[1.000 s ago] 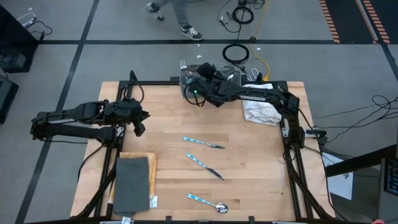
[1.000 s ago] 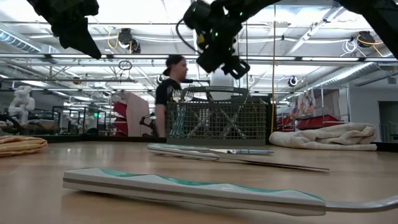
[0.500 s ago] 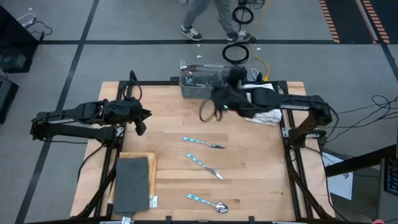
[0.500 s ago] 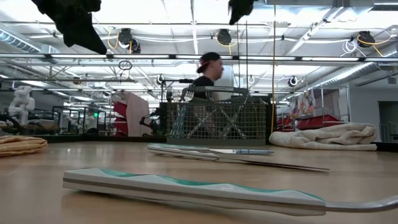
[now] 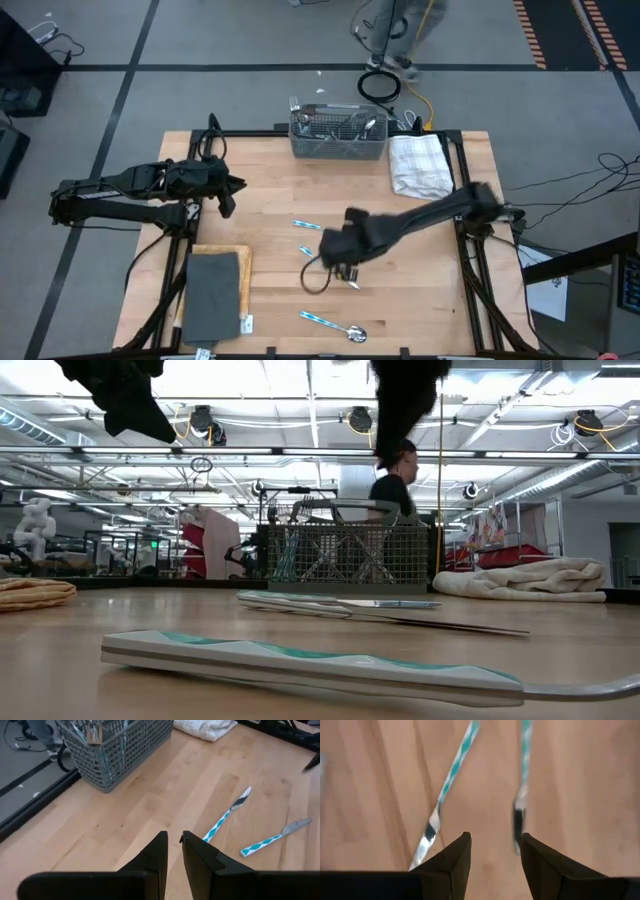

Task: Sort silverware
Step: Put the knife into the silverware basket

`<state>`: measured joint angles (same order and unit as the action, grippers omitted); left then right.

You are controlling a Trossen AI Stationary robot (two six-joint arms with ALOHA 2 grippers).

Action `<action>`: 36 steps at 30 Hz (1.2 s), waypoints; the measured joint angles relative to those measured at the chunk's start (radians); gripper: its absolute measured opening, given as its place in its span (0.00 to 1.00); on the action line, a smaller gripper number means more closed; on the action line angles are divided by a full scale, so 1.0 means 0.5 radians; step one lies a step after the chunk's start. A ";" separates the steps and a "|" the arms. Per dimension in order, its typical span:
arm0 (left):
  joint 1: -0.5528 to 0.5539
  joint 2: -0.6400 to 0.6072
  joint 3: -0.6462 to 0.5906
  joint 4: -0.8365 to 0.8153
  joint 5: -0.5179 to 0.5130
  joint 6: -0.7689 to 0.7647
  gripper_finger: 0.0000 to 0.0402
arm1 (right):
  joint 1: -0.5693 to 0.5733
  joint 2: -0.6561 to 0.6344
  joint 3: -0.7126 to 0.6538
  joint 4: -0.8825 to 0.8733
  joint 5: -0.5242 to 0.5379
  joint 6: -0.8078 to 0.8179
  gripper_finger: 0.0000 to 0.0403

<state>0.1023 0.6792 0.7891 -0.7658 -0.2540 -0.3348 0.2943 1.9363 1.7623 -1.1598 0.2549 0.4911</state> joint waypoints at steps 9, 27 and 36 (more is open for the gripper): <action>0.000 0.000 0.000 -0.005 0.119 -0.082 0.16 | 0.101 0.442 0.000 0.165 -0.256 0.045 0.39; 0.000 0.000 0.000 -0.020 0.134 -0.091 0.16 | -0.017 0.635 0.002 0.558 -0.322 0.048 0.39; 0.000 0.001 0.000 -0.097 0.134 -0.085 0.16 | -0.015 0.761 0.010 0.491 -0.385 0.214 0.29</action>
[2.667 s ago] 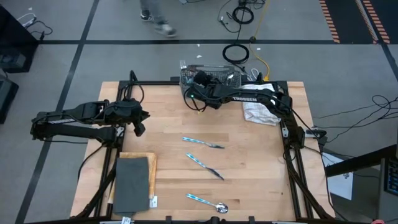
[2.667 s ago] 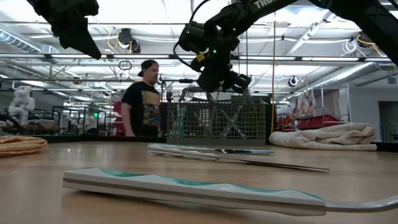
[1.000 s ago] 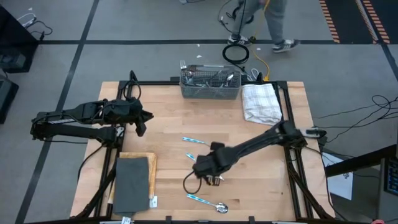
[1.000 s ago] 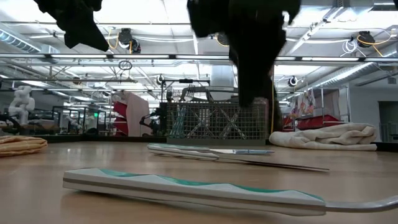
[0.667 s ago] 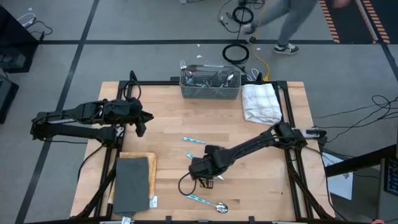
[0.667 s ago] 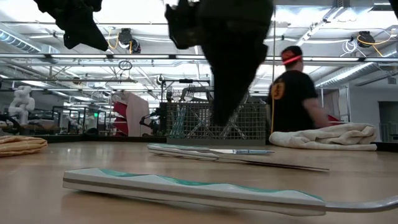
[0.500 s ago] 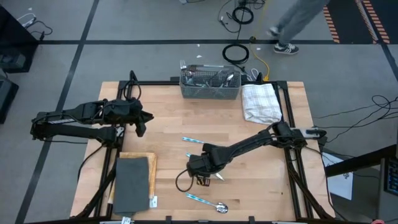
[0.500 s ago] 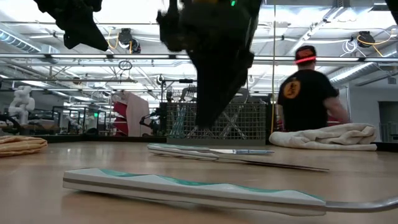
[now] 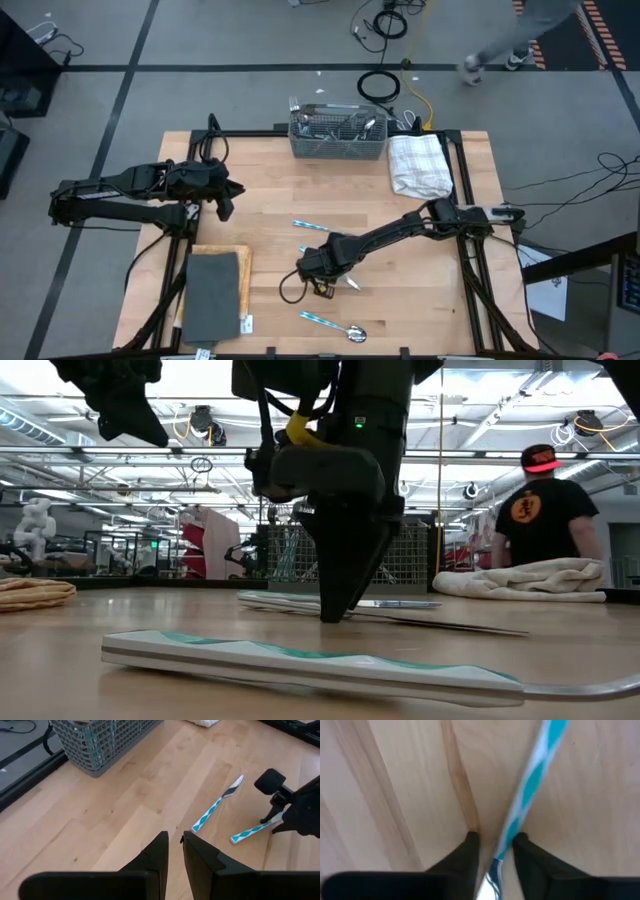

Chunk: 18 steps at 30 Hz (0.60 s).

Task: Sort silverware
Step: Put the knife into the silverware basket

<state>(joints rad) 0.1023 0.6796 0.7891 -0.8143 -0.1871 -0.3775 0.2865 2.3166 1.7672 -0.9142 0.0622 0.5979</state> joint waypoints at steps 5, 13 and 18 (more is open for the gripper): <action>0.000 -0.001 0.000 -0.016 -0.001 0.002 0.16 | -0.033 0.043 0.004 -0.010 -0.111 0.026 0.03; 0.000 0.000 0.000 -0.016 -0.002 -0.004 0.16 | -0.038 -0.076 -0.017 -0.017 -0.097 0.052 0.01; 0.000 0.000 0.000 -0.014 -0.004 -0.014 0.16 | -0.041 -0.226 -0.033 -0.130 -0.016 0.073 0.00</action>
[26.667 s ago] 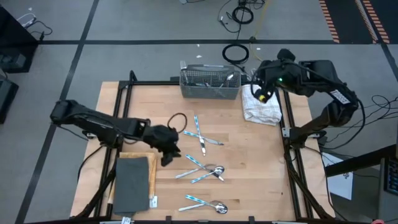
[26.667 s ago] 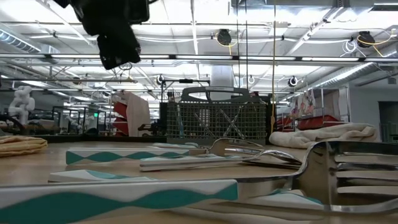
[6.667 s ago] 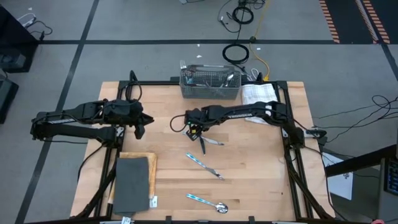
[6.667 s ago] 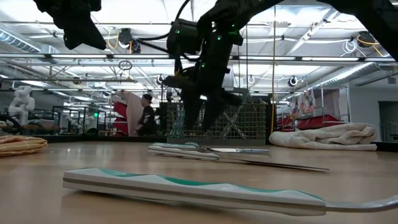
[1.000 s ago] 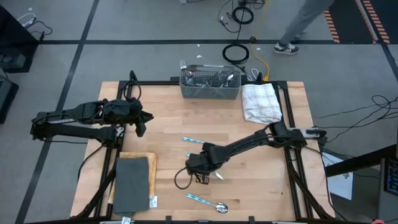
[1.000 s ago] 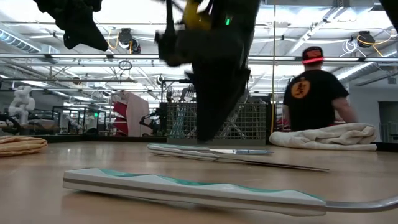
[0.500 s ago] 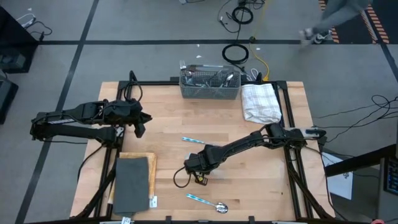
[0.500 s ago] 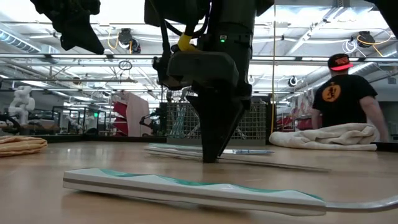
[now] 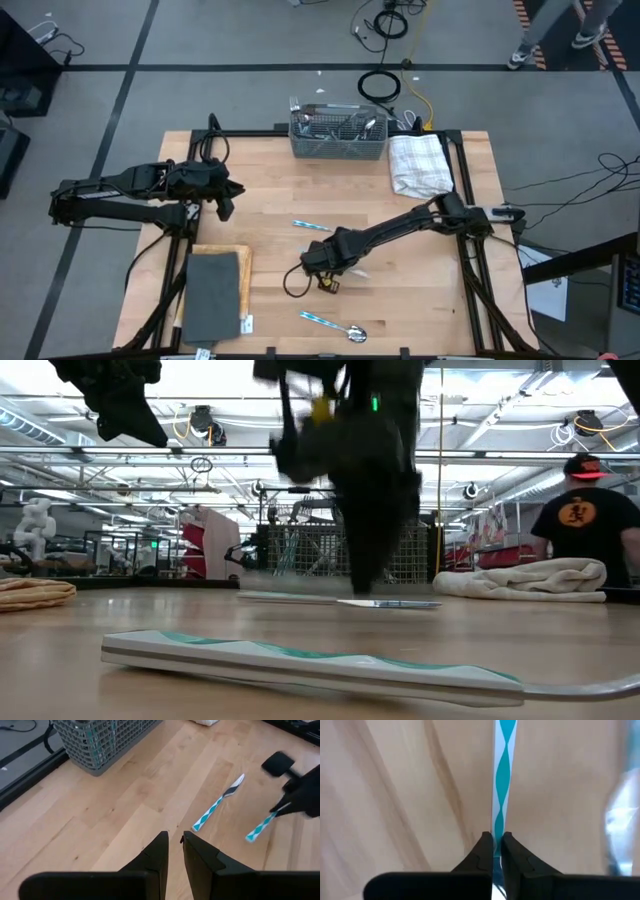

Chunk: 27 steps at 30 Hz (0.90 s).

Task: Sort silverware
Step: Put the knife into the silverware basket

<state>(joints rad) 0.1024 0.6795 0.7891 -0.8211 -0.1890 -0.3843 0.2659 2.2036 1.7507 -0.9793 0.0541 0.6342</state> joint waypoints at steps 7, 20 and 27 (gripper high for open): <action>-0.001 -0.001 0.000 0.000 -0.007 -0.001 0.16 | -0.010 -0.215 0.011 -0.418 0.319 -0.046 0.00; 0.000 0.000 0.000 0.000 -0.043 -0.001 0.16 | -0.444 -0.743 0.018 -0.988 1.002 -0.311 0.00; -0.001 -0.001 -0.001 -0.001 -0.057 -0.001 0.16 | -0.758 -0.863 0.019 -1.030 1.252 -0.663 0.00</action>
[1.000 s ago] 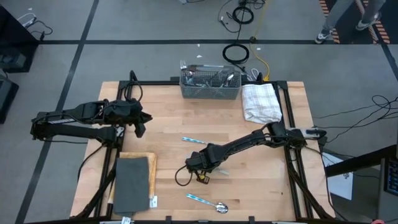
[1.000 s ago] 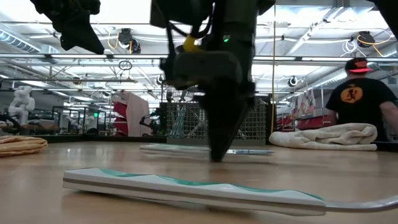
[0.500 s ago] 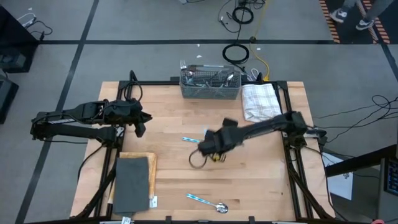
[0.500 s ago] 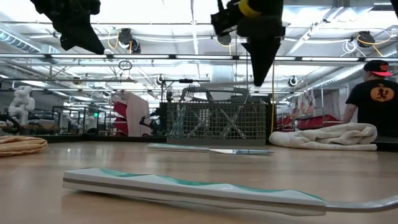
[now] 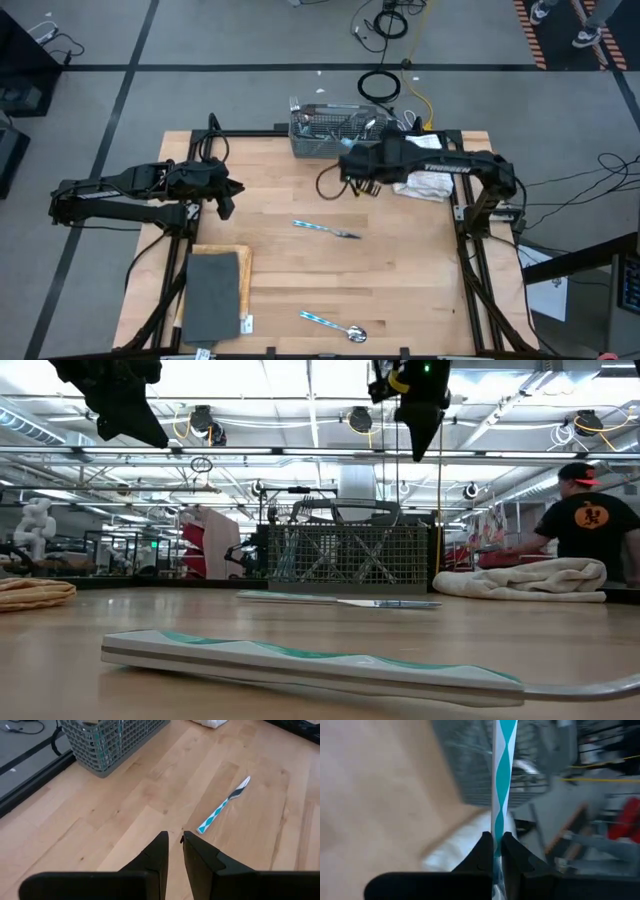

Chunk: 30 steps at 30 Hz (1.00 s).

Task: Sort silverware
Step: Put the knife into the silverware basket

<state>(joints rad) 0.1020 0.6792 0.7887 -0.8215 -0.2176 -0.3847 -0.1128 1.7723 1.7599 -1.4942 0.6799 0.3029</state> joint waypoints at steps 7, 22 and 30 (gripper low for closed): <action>0.000 0.001 0.001 0.000 -0.065 -0.002 0.16 | -0.192 0.020 0.001 0.001 0.353 -0.440 0.00; 0.000 0.001 0.000 0.000 -0.125 -0.005 0.16 | -0.354 0.232 0.001 0.848 1.190 -2.195 0.00; 0.000 0.002 0.001 0.000 -0.144 -0.005 0.16 | -0.422 0.418 0.002 1.382 1.225 -3.045 0.00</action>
<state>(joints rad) 0.1022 0.6800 0.7891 -0.8215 -0.2895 -0.3870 -0.3237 1.9814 1.7607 -0.8032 1.2924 -1.2194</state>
